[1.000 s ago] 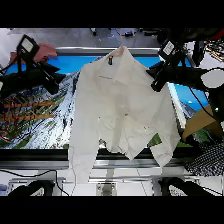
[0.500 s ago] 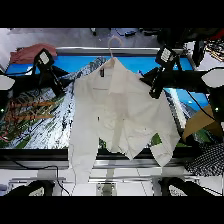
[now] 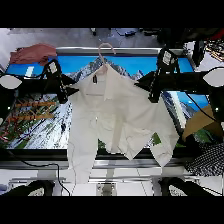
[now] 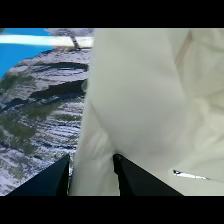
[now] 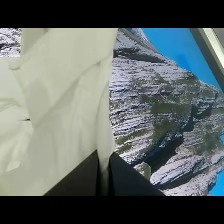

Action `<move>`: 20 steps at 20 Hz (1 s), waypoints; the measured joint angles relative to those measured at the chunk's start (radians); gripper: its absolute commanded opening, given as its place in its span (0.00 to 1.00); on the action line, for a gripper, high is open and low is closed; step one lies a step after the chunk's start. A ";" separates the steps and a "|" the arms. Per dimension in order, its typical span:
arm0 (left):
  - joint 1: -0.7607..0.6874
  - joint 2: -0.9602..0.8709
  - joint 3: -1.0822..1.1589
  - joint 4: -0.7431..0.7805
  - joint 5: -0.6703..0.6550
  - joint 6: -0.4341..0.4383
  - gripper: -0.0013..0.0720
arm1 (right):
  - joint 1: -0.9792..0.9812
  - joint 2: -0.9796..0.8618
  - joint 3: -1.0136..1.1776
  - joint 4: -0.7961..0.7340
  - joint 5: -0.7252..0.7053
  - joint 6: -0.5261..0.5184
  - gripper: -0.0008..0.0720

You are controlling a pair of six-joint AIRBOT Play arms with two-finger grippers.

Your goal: Fold the clothes and pants, and hang the long-sleeved shirts on hangers.

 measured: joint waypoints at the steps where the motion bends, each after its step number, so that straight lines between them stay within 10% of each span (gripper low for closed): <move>1: -0.008 -0.001 0.000 -0.001 -0.006 0.005 0.50 | 0.000 0.000 0.000 0.007 0.005 -0.003 0.08; 3: -0.029 -0.002 0.000 -0.005 -0.009 0.023 0.09 | 0.000 0.000 0.000 0.016 0.013 -0.008 0.08; 10: -0.118 -0.003 0.000 -0.013 0.108 0.046 0.08 | -0.001 0.000 0.000 0.018 0.015 -0.009 0.09; 11: -0.126 -0.003 0.000 -0.018 0.118 0.046 0.08 | -0.001 0.000 0.000 0.017 0.012 -0.009 0.15; 13: -0.141 0.000 0.000 -0.075 0.119 0.046 0.08 | 0.001 0.000 0.000 0.044 0.006 -0.005 0.61; 20: -0.149 0.041 0.005 -0.114 0.190 0.049 0.08 | -0.001 -0.005 0.000 0.022 -0.020 0.003 0.60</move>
